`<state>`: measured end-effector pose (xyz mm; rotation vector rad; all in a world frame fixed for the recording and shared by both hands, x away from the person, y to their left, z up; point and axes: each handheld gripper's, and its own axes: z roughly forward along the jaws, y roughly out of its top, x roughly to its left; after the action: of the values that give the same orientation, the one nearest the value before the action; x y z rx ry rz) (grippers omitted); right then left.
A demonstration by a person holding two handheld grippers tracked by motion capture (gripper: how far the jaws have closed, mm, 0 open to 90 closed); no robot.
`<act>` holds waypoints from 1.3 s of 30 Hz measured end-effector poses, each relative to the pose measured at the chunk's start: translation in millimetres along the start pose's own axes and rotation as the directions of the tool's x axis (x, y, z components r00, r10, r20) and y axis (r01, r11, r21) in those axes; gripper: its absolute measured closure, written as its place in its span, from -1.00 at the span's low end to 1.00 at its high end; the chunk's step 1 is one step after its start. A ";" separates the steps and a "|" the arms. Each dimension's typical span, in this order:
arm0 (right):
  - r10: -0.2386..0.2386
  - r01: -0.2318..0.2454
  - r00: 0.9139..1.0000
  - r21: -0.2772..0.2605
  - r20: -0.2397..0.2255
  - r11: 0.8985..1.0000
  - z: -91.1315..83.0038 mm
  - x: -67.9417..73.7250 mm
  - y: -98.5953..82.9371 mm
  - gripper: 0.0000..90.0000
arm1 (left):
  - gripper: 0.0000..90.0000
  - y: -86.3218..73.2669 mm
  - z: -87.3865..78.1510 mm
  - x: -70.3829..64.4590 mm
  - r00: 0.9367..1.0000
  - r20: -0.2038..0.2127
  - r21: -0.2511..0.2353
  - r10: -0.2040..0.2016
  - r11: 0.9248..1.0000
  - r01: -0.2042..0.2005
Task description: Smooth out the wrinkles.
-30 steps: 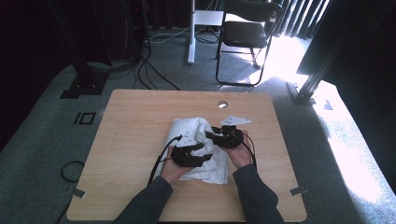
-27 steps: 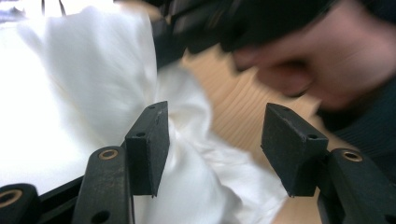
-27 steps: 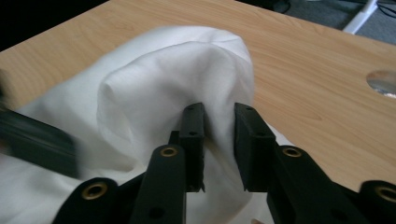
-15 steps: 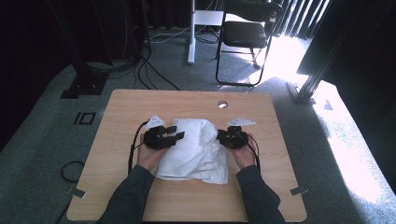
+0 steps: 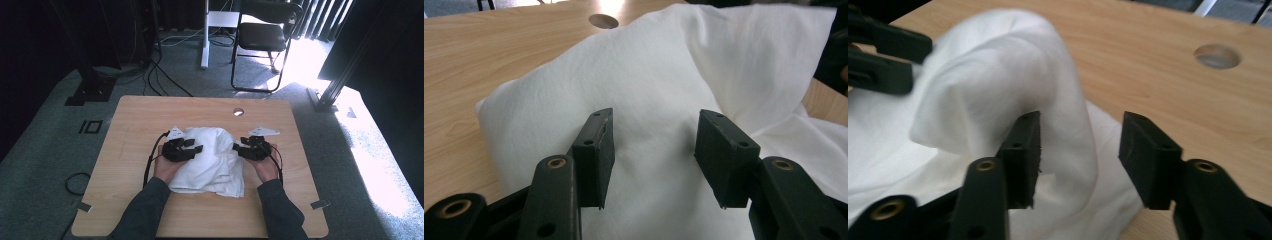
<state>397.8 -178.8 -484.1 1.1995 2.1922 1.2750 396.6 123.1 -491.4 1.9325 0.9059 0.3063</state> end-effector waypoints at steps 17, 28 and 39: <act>-0.142 0.141 0.990 0.007 0.012 0.990 -9.2 32.9 9.8 -0.08 | 0.08 -7.2 21.1 -12.1 0.993 -0.087 0.071 0.078 0.995 -0.072; 0.027 -0.028 0.993 0.011 0.119 1.000 3.6 -13.2 12.3 0.81 | 0.08 -11.0 26.3 -14.5 0.990 -0.104 0.097 0.096 0.992 -0.086; 0.101 -0.101 0.994 -0.006 0.038 0.995 -24.0 3.9 -9.9 0.15 | 0.08 -11.3 27.0 -15.1 0.989 -0.120 0.104 0.089 0.992 -0.076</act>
<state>375.3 -191.3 -478.9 1.3371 2.1255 1.2836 395.7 98.0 -512.7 2.0641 0.9380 0.4420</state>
